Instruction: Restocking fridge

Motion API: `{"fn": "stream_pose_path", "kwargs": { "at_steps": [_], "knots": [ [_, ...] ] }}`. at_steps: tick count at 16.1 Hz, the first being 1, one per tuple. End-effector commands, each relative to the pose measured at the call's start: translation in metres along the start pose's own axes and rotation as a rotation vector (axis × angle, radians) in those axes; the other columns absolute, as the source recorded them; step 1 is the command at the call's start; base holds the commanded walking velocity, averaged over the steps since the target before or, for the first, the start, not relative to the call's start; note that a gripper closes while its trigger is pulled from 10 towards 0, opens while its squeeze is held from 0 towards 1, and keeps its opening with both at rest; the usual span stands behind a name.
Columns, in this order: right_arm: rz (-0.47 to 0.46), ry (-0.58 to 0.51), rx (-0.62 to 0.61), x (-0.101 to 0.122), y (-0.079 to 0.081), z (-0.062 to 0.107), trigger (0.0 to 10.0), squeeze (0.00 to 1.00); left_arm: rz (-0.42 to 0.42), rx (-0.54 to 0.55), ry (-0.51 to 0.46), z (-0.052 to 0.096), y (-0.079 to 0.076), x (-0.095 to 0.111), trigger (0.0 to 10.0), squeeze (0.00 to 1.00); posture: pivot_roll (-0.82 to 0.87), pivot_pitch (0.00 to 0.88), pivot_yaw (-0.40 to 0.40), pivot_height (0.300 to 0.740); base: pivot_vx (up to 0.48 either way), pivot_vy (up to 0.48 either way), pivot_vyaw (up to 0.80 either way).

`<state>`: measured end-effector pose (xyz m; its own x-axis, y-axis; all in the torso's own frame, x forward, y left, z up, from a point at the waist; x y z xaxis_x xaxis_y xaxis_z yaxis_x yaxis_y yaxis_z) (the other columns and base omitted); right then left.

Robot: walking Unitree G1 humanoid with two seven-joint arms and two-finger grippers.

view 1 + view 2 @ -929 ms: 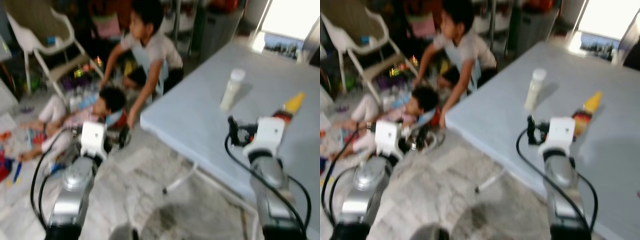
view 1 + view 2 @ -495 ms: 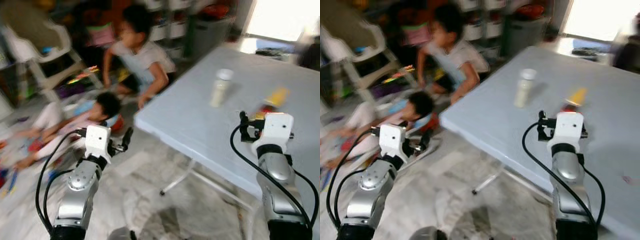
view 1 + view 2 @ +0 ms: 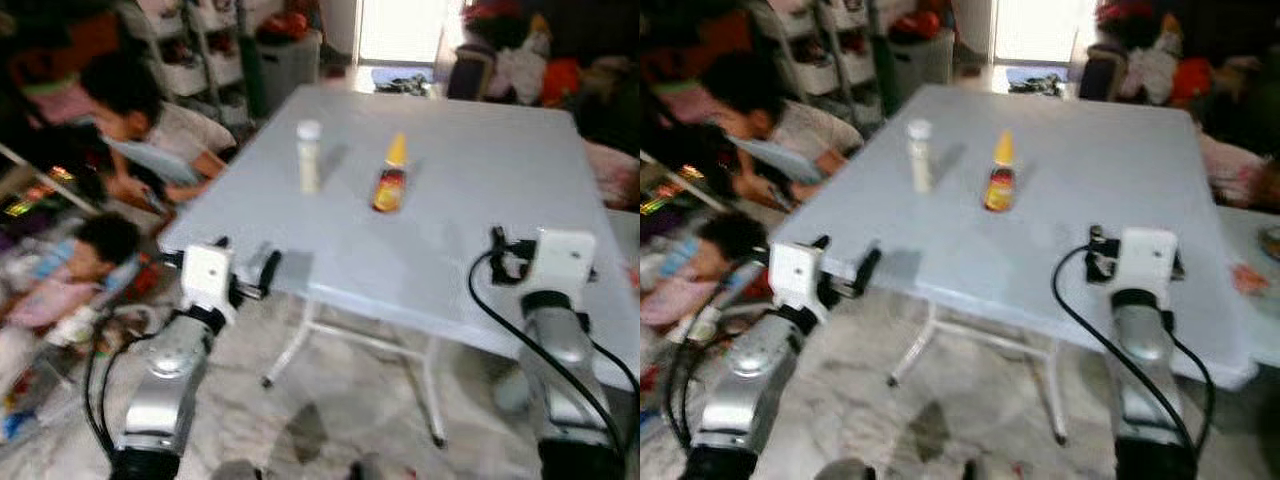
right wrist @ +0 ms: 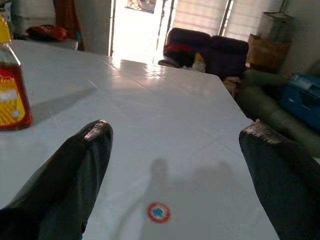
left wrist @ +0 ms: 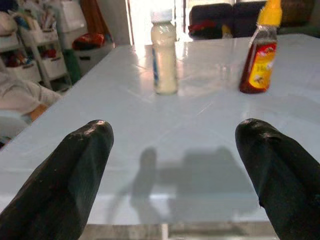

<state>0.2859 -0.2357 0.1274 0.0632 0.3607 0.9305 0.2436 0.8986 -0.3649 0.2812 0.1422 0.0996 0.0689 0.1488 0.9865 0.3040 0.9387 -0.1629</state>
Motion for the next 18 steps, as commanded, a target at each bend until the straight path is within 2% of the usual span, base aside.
{"fn": "stream_pose_path", "kwargs": {
  "at_steps": [1, 4, 5, 7, 10, 14, 15, 17, 18],
  "knots": [
    [-0.006, -0.023, 0.012, 0.006, 0.003, -0.003, 10.0, 0.0, -0.007, -0.001, 0.004, 0.0, 0.002, 0.001, 10.0, 0.0, -0.04, 0.0, -0.014, 0.716, 0.0, 0.0, 0.0],
    [-0.018, -0.03, 0.038, 0.007, 0.006, -0.003, 10.0, 0.0, -0.003, 0.0, -0.003, 0.0, 0.001, 0.001, 10.0, 0.0, -0.04, 0.0, -0.014, 0.716, 0.094, 0.0, 0.0],
    [-0.041, -0.052, 0.091, 0.009, 0.012, 0.0, 10.0, 0.0, -0.003, 0.008, -0.004, 0.001, 0.003, 0.001, 10.0, 0.0, -0.04, 0.0, -0.013, 0.716, 0.326, 0.0, 0.0],
    [-0.026, -0.091, 0.152, 0.014, 0.02, 0.006, 10.0, 0.0, 0.004, 0.022, 0.0, 0.002, 0.005, 0.0, 10.0, 0.0, -0.04, 0.0, -0.013, 0.716, 0.381, 0.127, 0.0],
    [-0.063, -0.105, 0.233, 0.018, 0.03, 0.017, 10.0, 0.0, 0.004, 0.027, 0.002, 0.004, 0.007, -0.001, 10.0, 0.0, -0.04, 0.0, -0.01, 0.716, 0.406, 0.091, 0.0],
    [-0.046, -0.064, 0.262, 0.017, 0.034, 0.017, 10.0, 0.0, -0.004, 0.091, 0.0, 0.013, 0.015, -0.005, 10.0, 0.0, -0.05, 0.0, 0.001, 0.716, 0.161, 0.0, 0.0],
    [0.043, -0.079, 0.248, 0.026, 0.032, 0.012, 10.0, 0.0, -0.069, 0.152, -0.026, 0.012, 0.024, 0.0, 10.0, 0.0, -0.04, 0.0, -0.008, 0.716, 0.0, 0.0, 0.0],
    [-0.009, -0.128, 0.298, 0.038, 0.035, 0.009, 10.0, 0.0, -0.081, 0.149, -0.062, 0.005, 0.028, 0.012, 10.0, 0.0, -0.04, 0.0, -0.01, 0.716, 0.0, 0.0, 0.0],
    [0.023, -0.156, 0.261, 0.043, 0.032, 0.005, 10.0, 0.0, -0.054, 0.168, -0.087, 0.0, 0.032, 0.019, 10.0, 0.0, -0.04, 0.0, -0.012, 0.716, 0.0, 0.0, 0.0]
  ]
}}
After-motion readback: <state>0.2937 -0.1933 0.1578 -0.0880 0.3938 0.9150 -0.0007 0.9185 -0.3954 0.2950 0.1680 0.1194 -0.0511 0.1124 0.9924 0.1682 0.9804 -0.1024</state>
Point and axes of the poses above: a point about 5 cm out from each wrist's last joint towards the gripper, its own z axis pointing back from the gripper into the wrist, its own x axis along the axis of the wrist's last joint, y = z × x, the point moved 1 cm from there along -z, pointing out of the wrist towards the gripper, and after that the axes turned 11 degrees about z, right-handed, at the moved point
